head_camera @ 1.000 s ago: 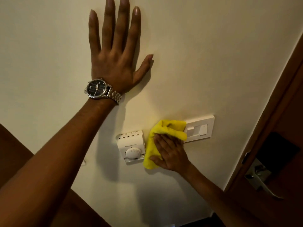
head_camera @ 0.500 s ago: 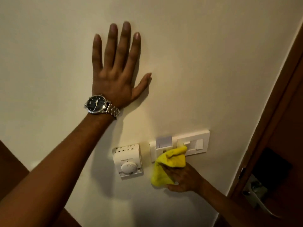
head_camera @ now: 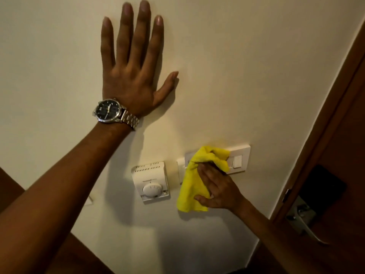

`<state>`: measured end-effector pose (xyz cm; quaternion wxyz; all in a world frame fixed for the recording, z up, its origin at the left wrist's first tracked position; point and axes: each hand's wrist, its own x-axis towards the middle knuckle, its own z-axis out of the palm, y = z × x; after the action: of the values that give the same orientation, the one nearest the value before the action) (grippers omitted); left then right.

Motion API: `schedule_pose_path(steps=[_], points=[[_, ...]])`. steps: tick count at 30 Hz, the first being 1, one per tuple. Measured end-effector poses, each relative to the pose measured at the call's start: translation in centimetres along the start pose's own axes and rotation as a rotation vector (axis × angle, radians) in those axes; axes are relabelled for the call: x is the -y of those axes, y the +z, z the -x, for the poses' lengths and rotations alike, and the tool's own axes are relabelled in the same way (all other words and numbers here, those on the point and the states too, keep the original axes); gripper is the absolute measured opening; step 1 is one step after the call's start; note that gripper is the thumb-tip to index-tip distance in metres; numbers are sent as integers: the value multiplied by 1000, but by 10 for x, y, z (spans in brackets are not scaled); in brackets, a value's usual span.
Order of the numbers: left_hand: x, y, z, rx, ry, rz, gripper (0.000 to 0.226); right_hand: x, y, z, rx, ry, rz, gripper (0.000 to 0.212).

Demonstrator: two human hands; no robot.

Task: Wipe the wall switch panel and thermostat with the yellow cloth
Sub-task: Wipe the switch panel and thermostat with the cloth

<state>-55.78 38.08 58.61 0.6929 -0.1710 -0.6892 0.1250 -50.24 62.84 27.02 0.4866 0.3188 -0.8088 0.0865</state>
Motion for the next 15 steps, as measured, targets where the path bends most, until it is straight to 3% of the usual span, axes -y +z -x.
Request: schedule_pose_path(steps=[4, 8, 15], points=[[0, -5, 2, 30, -2, -6, 80, 31, 9, 40, 10, 181, 74, 77], [-3, -2, 1, -3, 1, -11, 81, 32, 16, 13, -78, 361, 120, 88], [-1, -4, 1, 23, -5, -4, 82, 36, 14, 32, -12, 351, 116, 77]])
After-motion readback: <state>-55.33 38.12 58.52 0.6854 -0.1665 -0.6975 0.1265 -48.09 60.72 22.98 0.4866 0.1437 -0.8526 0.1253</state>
